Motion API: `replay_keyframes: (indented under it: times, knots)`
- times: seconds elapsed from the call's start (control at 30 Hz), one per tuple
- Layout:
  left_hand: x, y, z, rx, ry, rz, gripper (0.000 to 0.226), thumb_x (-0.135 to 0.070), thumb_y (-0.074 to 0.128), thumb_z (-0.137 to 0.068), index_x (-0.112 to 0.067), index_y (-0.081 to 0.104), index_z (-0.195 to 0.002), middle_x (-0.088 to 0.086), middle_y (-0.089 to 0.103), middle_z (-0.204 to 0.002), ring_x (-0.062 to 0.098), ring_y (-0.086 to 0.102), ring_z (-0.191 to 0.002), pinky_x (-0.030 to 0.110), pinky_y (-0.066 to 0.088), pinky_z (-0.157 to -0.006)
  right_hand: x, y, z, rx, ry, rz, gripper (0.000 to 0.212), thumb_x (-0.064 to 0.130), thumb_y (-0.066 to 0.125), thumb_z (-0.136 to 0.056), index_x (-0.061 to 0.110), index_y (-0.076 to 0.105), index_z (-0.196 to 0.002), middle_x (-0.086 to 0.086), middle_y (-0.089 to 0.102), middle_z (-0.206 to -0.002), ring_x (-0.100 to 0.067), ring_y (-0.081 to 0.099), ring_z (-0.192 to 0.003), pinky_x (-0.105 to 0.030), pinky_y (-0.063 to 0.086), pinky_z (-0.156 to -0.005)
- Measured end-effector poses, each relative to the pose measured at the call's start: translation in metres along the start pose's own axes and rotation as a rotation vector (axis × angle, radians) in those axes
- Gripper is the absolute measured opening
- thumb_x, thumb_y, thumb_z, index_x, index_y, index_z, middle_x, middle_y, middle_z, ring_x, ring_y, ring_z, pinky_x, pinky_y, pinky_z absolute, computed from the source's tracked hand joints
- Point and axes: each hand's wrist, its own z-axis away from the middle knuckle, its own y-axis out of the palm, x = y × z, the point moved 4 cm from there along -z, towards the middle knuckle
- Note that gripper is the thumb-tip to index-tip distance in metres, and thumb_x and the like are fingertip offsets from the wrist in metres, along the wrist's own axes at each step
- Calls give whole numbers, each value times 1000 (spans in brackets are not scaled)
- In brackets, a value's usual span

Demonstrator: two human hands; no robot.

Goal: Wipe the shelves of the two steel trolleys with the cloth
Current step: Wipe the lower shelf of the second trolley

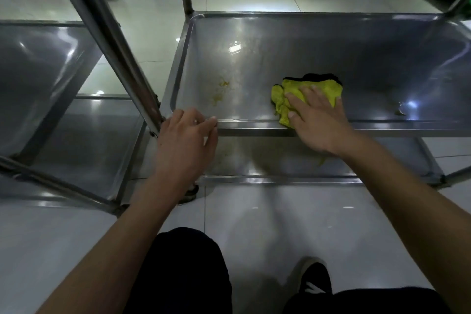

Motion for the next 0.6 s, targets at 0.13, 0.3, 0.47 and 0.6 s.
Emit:
replay_keyframes:
  times: [0.13,0.3,0.47,0.6]
  knots:
    - [0,-1,4,-19,38,-11,29,-28,59,-96,-17,72,-120,3,61,-92,23,52,-84,39,49,-69,35,6,-13,99,-42,15,58,46,21,-105,36,4,-159,-1,-6,-169,-22,-12,-154,-66,-7,-118]
    - [6,-3,9,-65,50,45,24,-20,65,-92,-11,74,-114,3,68,-98,23,57,-89,35,52,-68,95,14,-37,160,-156,2,59,47,21,-105,36,1,-159,-2,-13,-168,-22,-17,-153,-66,-13,-115]
    - [28,-8,15,-75,-16,148,20,-14,66,-92,-8,76,-108,9,63,-105,24,59,-100,37,55,-73,146,21,-50,172,-269,-2,59,47,20,-105,36,-3,-159,-1,-16,-167,-21,-19,-153,-65,-16,-113]
    - [37,-12,16,-91,1,131,15,-12,65,-93,-5,77,-96,9,63,-92,25,60,-88,38,53,-67,173,26,-58,165,-341,-25,59,45,21,-105,37,-1,-159,0,-15,-168,-20,-17,-153,-63,-17,-113]
